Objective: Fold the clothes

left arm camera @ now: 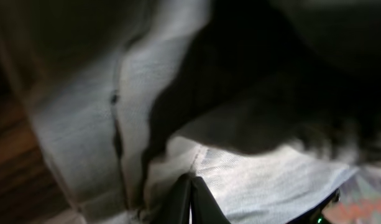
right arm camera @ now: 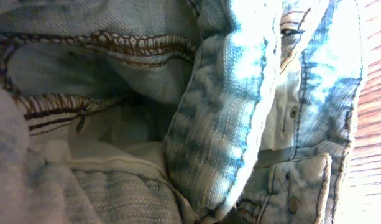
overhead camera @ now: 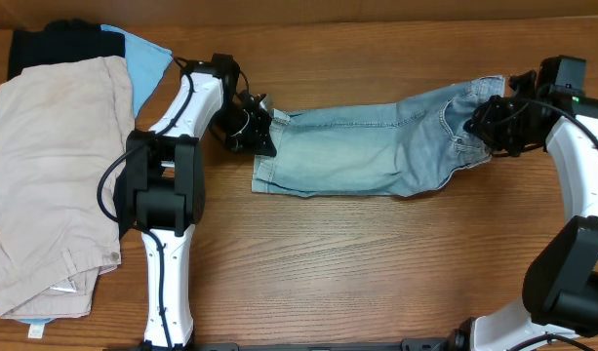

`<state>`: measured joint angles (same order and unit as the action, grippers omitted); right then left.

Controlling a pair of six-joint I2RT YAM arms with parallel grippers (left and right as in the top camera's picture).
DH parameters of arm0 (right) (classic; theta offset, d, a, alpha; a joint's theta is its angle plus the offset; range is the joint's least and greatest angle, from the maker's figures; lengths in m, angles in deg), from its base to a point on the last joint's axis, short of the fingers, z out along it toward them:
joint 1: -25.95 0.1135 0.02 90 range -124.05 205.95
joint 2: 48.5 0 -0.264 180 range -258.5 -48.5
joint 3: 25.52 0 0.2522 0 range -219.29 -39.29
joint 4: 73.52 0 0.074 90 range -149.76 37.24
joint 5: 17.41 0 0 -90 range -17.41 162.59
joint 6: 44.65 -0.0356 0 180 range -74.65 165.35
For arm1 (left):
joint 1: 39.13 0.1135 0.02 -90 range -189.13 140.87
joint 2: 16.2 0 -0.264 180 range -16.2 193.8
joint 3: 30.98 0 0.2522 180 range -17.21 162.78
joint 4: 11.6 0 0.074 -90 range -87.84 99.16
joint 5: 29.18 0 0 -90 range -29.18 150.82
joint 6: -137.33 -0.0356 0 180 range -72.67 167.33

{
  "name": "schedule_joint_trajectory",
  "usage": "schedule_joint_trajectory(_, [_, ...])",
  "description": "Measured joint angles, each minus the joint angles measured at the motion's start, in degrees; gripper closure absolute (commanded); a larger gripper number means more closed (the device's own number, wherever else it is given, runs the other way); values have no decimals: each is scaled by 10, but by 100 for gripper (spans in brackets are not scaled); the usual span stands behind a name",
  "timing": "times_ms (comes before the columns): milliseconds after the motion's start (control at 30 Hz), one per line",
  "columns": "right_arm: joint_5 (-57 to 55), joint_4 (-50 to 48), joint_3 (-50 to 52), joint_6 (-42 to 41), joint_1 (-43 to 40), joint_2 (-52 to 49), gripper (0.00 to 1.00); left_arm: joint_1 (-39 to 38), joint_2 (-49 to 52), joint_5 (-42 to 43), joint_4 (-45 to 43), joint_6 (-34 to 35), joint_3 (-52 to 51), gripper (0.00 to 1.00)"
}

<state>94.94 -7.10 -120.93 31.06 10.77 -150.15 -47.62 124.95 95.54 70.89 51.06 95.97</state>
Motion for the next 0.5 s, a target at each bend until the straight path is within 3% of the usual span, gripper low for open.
schedule_joint_trajectory(300, [-10,133,-97,4,15,-1,96,-9,-8,-33,-8,65,-2,96])
schedule_joint_trajectory(500, [-30,193,-193,8,91,2,96,-9,-8,-33,-9,71,-3,96])
